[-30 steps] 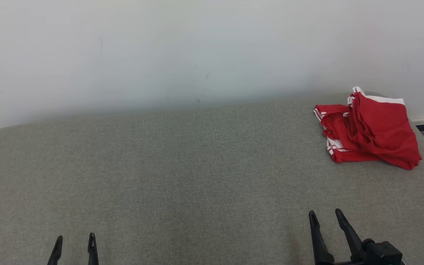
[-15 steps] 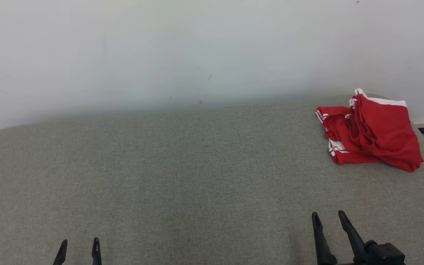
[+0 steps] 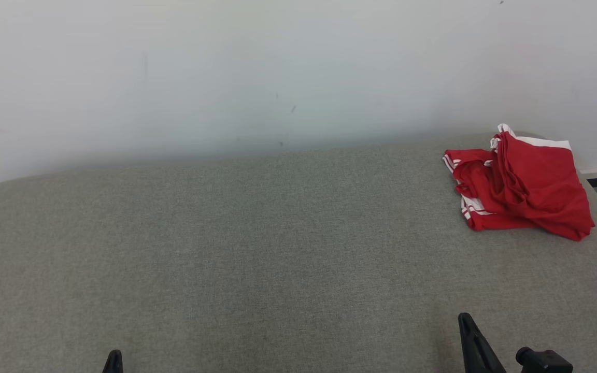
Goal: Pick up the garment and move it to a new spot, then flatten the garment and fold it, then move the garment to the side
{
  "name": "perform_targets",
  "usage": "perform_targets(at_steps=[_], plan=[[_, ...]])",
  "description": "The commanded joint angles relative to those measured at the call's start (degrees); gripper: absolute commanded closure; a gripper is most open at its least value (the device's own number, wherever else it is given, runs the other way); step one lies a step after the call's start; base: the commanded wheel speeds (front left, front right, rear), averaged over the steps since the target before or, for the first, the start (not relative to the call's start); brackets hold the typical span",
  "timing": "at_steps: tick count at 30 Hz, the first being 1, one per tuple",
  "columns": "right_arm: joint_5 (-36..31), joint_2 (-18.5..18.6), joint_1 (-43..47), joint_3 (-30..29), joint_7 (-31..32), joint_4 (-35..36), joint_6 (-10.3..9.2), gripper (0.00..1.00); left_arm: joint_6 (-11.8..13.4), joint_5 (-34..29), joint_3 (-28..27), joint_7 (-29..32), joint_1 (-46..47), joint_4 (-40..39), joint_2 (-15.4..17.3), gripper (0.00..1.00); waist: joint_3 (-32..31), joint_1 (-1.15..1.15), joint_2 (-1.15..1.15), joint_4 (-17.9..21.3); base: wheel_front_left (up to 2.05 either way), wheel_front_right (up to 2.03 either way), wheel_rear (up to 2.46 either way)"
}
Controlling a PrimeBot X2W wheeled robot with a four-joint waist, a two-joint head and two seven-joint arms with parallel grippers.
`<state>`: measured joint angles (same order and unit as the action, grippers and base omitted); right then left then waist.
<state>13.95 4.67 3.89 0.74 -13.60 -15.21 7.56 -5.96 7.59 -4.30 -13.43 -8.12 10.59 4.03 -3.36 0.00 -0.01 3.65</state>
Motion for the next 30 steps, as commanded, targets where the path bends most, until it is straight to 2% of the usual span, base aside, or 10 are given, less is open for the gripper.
perform_targets(at_steps=[1, 30], plan=[[3.6, 0.0, -1.4, -0.5, 0.7, 0.9, -0.01, 1.0, -0.1, 3.9, -0.6, 0.9, 1.8, -0.4, 0.1, 1.0, 0.1, 0.0, 0.01, -0.1, 0.0, 0.0, 0.0], [29.8, -0.7, -4.6, -2.9, 7.5, 1.2, -0.04, 1.0, -0.6, 32.4, -0.7, 7.2, 6.0, 0.4, -0.3, 1.0, 0.9, 0.0, 0.01, -0.9, 0.0, 0.0, 0.0]])
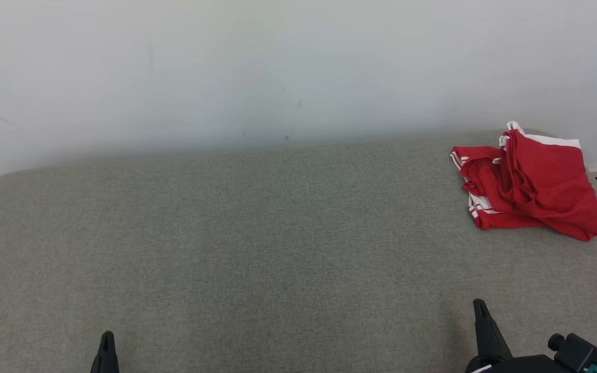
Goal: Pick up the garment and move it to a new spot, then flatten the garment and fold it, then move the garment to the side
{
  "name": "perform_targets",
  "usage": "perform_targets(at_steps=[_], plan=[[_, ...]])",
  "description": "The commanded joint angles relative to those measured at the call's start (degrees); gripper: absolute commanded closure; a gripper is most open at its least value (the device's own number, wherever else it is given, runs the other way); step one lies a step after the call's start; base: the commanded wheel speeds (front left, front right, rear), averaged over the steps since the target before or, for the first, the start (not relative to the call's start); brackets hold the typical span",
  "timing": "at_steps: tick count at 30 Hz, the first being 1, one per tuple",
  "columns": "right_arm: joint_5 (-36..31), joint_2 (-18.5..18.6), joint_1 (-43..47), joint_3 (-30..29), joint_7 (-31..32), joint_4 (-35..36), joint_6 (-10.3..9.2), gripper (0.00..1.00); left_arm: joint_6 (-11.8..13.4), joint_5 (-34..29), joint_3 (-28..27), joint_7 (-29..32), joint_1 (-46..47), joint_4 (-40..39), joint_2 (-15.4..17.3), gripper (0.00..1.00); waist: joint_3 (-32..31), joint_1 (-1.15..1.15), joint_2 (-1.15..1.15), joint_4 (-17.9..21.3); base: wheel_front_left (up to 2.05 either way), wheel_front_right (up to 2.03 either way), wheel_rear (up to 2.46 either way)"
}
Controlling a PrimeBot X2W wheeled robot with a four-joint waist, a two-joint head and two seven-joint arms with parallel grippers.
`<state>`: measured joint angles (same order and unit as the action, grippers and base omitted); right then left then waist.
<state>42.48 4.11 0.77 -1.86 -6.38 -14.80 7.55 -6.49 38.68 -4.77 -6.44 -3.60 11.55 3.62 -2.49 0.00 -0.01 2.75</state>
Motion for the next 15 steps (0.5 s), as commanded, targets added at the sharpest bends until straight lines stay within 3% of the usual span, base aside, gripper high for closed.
perform_targets(at_steps=[1, 15], plan=[[2.1, -0.1, -1.6, -0.3, 0.5, 0.8, -0.03, 1.0, -0.1, 2.2, -0.3, 0.4, 1.6, -0.5, 0.1, 1.0, 0.0, 0.0, 0.01, -0.1, 0.0, 0.0, 0.0], [13.0, -0.4, -2.9, -1.4, 3.4, 0.9, -0.04, 1.0, -0.3, 14.0, -0.6, 3.3, 3.7, 0.1, -0.1, 1.0, 0.5, 0.0, 0.01, -0.5, 0.0, 0.0, 0.0]])
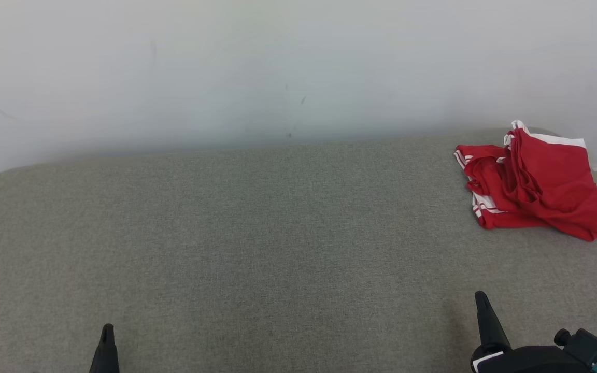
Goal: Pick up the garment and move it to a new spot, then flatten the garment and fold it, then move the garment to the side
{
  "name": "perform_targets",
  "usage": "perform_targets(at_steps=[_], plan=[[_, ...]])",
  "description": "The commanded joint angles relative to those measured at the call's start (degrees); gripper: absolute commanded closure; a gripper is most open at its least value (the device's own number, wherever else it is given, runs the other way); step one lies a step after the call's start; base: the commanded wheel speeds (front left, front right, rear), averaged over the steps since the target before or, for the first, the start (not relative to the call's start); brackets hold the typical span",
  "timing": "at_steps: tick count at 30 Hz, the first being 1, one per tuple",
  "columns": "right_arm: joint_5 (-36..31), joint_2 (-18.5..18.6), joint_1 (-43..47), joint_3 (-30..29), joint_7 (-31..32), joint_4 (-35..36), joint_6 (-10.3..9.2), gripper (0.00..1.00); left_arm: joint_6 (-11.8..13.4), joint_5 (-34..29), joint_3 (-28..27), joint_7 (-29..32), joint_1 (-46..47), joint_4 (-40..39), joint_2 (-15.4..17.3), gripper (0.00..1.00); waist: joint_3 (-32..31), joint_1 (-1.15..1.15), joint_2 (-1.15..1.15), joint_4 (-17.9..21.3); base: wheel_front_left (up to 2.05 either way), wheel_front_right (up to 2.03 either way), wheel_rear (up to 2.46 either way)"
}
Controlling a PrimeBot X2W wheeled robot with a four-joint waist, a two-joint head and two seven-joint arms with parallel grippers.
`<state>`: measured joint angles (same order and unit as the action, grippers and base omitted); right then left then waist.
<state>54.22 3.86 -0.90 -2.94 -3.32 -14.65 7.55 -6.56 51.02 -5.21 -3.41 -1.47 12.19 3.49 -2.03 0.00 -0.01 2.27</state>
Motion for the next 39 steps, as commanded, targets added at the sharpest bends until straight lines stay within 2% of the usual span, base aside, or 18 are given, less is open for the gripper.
perform_targets(at_steps=[1, 39], plan=[[2.0, -0.2, -1.3, -0.3, 0.5, 0.7, -0.04, 1.0, -0.3, 2.3, -0.2, 0.5, 1.6, -0.5, 0.0, 1.0, 0.1, 0.0, 0.01, -0.1, 0.0, 0.0, 0.0], [23.0, -0.7, -3.8, -2.3, 6.0, 0.8, -0.08, 1.0, -0.7, 25.0, -0.9, 6.1, 5.4, 0.9, -0.4, 1.0, 1.1, 0.0, 0.01, -1.2, 0.0, 0.0, 0.0]])
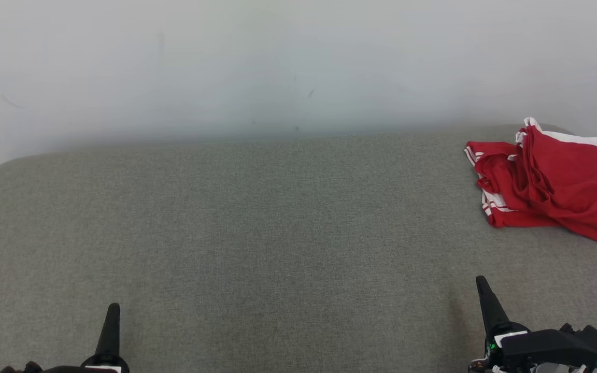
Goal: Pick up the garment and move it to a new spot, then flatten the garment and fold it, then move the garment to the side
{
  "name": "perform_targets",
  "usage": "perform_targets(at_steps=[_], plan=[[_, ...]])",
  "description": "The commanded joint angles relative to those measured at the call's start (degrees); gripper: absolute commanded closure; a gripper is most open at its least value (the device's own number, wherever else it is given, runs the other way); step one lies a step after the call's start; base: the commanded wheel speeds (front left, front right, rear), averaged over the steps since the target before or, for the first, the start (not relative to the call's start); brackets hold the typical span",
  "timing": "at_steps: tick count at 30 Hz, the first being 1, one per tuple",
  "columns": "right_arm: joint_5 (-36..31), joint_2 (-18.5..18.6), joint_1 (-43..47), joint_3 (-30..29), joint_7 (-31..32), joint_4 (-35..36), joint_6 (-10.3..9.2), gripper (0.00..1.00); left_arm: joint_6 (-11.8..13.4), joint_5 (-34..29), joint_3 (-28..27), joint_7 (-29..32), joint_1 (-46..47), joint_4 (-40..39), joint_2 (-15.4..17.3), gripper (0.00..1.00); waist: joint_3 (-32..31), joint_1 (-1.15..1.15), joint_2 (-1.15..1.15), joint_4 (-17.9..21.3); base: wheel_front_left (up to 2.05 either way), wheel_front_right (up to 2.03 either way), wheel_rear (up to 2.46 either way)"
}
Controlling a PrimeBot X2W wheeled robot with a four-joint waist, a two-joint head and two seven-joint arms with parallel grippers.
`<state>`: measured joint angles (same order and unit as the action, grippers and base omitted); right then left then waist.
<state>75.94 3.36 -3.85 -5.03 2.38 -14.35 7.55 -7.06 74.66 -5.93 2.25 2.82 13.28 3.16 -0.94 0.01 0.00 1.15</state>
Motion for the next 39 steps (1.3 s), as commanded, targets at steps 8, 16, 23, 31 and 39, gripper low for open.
perform_targets(at_steps=[8, 16, 23, 31, 39], plan=[[4.5, -0.3, -1.2, -0.5, 1.2, 0.5, -0.09, 1.0, -0.3, 4.9, -0.3, 1.3, 1.6, 0.1, -0.1, 1.0, 0.2, -0.01, 0.0, -0.2, 0.0, 0.0, 0.0], [8.0, -0.4, -1.6, -0.8, 2.2, 0.5, -0.1, 1.0, -0.4, 8.7, -0.5, 2.2, 2.3, 0.3, -0.2, 1.0, 0.5, -0.01, 0.0, -0.5, 0.0, 0.0, 0.0], [11.0, -0.4, -2.0, -1.1, 2.8, 0.5, -0.1, 1.0, -0.5, 11.9, -0.6, 3.0, 2.8, 0.5, -0.2, 1.0, 0.7, -0.01, 0.0, -0.7, 0.0, 0.0, 0.0], [14.1, -0.5, -2.3, -1.4, 3.7, 0.4, -0.11, 1.0, -0.6, 15.3, -0.7, 3.9, 3.4, 0.7, -0.3, 1.0, 0.9, -0.01, 0.0, -0.9, 0.0, 0.0, 0.0], [16.6, -0.6, -2.6, -1.6, 4.4, 0.4, -0.12, 1.0, -0.5, 18.0, -0.7, 4.5, 3.8, 0.9, -0.4, 1.0, 1.1, -0.01, 0.0, -1.2, 0.0, 0.0, 0.0]])
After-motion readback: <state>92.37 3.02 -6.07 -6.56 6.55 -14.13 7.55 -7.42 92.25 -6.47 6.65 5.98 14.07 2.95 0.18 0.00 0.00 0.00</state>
